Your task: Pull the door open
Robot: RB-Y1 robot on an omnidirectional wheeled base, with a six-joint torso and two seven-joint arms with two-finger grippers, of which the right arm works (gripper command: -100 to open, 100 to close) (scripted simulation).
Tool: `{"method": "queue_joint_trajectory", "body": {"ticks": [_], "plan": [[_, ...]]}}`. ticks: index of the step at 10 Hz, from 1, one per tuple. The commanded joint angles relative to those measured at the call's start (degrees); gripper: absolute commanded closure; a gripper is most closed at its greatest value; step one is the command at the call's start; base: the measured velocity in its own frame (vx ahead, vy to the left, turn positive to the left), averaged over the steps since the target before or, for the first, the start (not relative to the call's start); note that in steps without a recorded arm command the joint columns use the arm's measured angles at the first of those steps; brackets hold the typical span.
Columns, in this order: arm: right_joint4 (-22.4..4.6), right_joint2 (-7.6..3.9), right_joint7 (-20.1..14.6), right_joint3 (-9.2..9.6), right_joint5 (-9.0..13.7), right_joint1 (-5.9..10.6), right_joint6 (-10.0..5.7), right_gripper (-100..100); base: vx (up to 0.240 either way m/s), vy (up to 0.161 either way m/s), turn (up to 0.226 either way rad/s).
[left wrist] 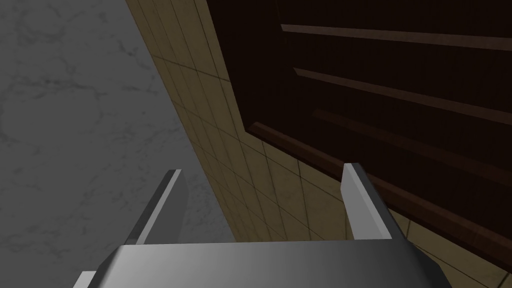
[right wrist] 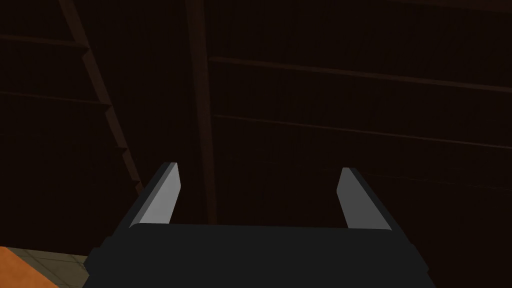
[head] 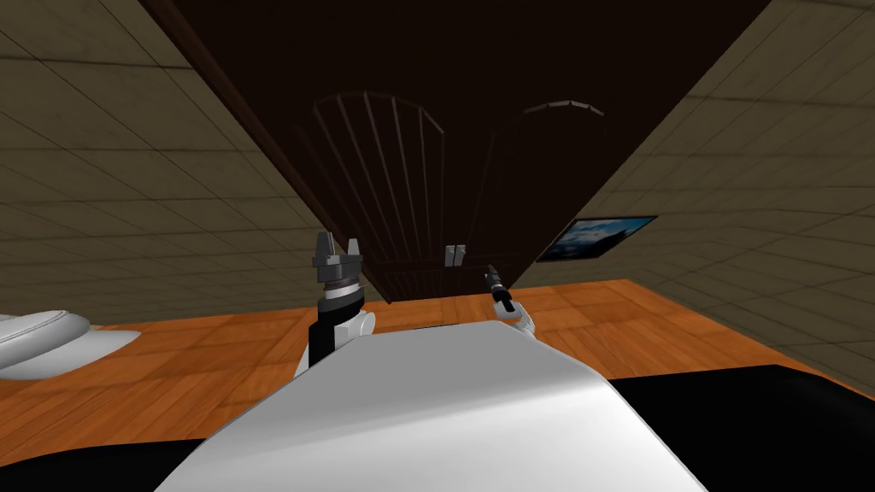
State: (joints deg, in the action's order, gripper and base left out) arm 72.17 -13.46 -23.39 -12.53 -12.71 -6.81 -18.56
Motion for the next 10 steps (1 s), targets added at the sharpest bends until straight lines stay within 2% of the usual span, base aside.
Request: {"method": "queue_joint_trajectory", "body": {"ticks": [1,4,7,8,9,10], "plan": [[-0.19,-0.98,-0.46,-1.08,0.73,-0.01,0.02,-100,0.179,-0.007,0.183],[-0.62,-0.72,-0.66,-0.57,1.06,1.60,-0.63,-100,0.193,-0.026,0.153],[-0.17,0.58,-0.75,1.50,0.92,3.66,-1.29,-100,0.207,0.118,0.187],[-1.04,0.37,-0.47,0.91,0.91,3.90,-1.21,-100,0.092,0.055,0.031],[-1.04,0.37,-0.47,0.91,0.91,3.90,-1.21,100,-0.008,-0.004,-0.032],[-1.04,0.37,-0.47,0.91,0.91,3.90,-1.21,100,-0.039,-0.015,0.006]]}}
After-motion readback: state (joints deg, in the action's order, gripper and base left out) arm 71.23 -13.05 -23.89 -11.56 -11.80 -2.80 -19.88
